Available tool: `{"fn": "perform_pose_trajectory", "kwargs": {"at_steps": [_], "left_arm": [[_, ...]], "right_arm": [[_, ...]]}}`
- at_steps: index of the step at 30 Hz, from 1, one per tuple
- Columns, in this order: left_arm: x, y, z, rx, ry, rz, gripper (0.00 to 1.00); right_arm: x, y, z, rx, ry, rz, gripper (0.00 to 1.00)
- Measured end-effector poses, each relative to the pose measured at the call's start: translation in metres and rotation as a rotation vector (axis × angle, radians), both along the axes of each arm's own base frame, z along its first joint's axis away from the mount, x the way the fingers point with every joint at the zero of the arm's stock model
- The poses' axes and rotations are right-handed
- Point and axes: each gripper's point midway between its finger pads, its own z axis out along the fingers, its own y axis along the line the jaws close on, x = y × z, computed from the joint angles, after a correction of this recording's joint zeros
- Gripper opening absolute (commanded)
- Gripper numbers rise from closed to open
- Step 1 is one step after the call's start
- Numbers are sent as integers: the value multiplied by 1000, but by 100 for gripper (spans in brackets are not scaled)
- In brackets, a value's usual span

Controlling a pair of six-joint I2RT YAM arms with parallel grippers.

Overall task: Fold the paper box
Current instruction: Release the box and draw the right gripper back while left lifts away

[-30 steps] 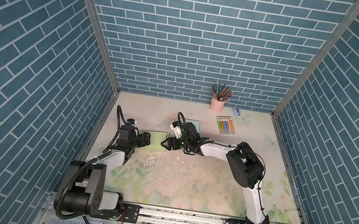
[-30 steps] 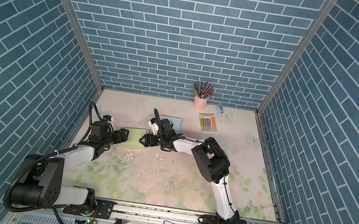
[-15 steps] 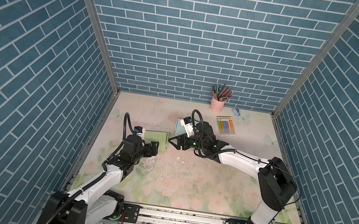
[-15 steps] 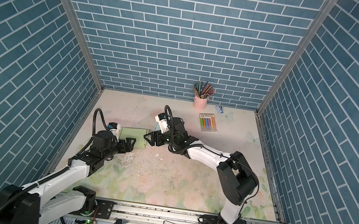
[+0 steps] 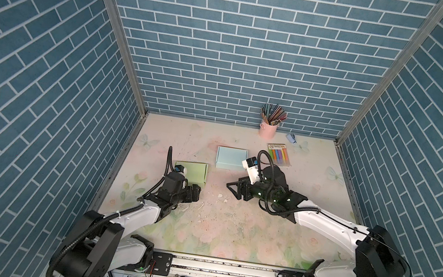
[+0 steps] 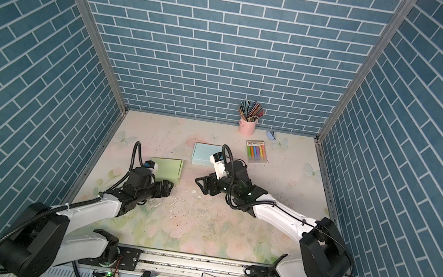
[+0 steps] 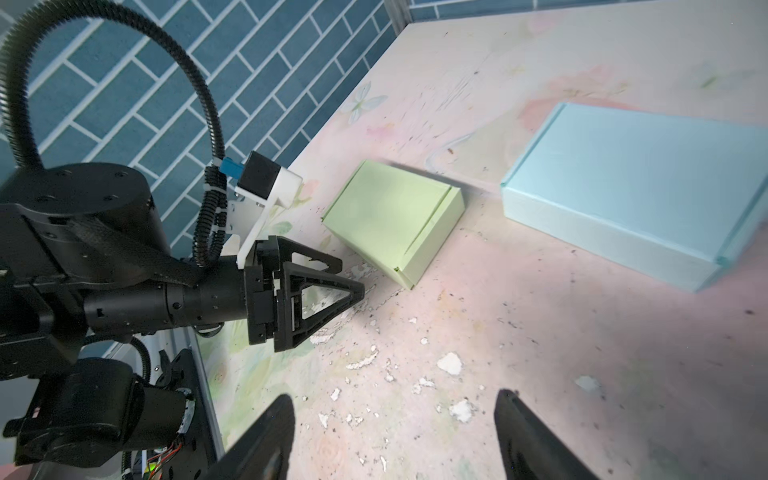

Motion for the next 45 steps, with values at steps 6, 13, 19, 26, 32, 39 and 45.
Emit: {"fn": "perform_pose_trajectory", "kwargs": {"at_steps": [6,13,19,26,32,39,45], "left_arm": [[22,2,5,13,-19,12,89],[49,11,4,39,-25,25,88],[59,9,4,40,-29,14,87],[53,9,15,28,-60,12,87],[19,-11,51,54,-151,-38,80],[-17,-62,51,15,-134,-166,79],[-2,-97,35,68,-63,-220,79]], "right_arm": [[7,-32,2,-17,-22,-87,76],[14,-50,4,-28,-35,-138,76],[15,-52,2,-43,-33,-142,76],[15,-55,-1,-56,-26,-147,77],[15,-55,-1,-55,-26,-148,77],[18,-59,3,-51,-40,-166,71],[21,-63,0,-63,-38,-192,88]]}}
